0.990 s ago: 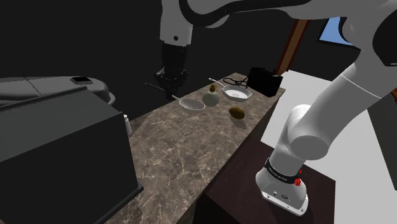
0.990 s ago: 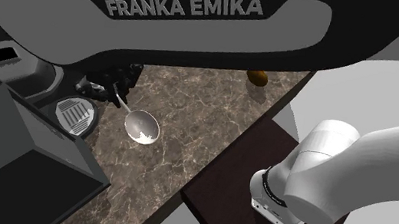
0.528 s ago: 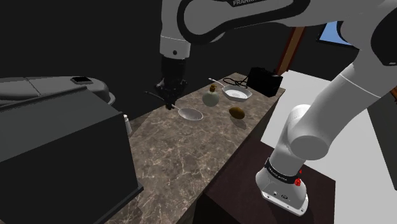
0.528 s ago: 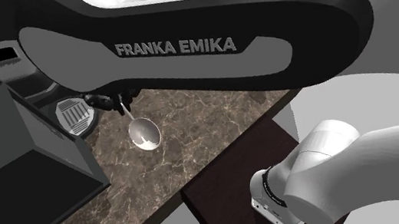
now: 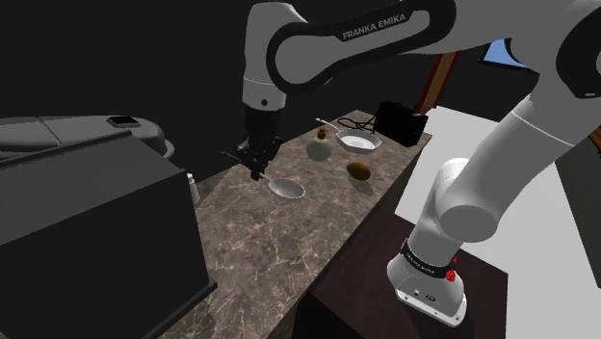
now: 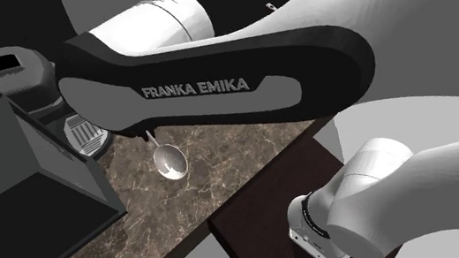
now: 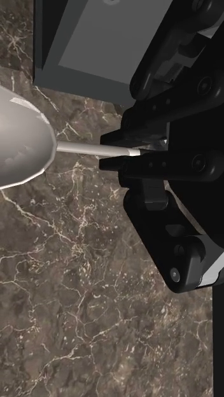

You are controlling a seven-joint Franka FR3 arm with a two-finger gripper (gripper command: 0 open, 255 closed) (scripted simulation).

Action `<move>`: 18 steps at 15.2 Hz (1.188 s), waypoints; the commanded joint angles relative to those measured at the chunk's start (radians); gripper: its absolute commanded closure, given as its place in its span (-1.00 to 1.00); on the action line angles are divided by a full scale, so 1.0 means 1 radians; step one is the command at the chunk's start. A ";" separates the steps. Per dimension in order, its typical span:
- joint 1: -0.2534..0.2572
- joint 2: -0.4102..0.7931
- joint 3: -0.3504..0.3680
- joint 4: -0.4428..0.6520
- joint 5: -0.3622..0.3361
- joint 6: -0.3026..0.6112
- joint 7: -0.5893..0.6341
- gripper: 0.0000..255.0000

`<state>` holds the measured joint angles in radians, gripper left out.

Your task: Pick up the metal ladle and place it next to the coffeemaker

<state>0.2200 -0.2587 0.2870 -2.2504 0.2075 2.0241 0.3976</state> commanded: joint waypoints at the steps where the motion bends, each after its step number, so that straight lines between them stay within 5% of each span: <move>1: 0.001 0.007 0.002 -0.021 0.001 0.028 -0.002 1.00; 18: 0.005 0.115 0.022 -0.156 0.001 0.270 -0.015 1.00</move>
<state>0.2240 -0.1510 0.3073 -2.3985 0.2090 2.2776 0.3819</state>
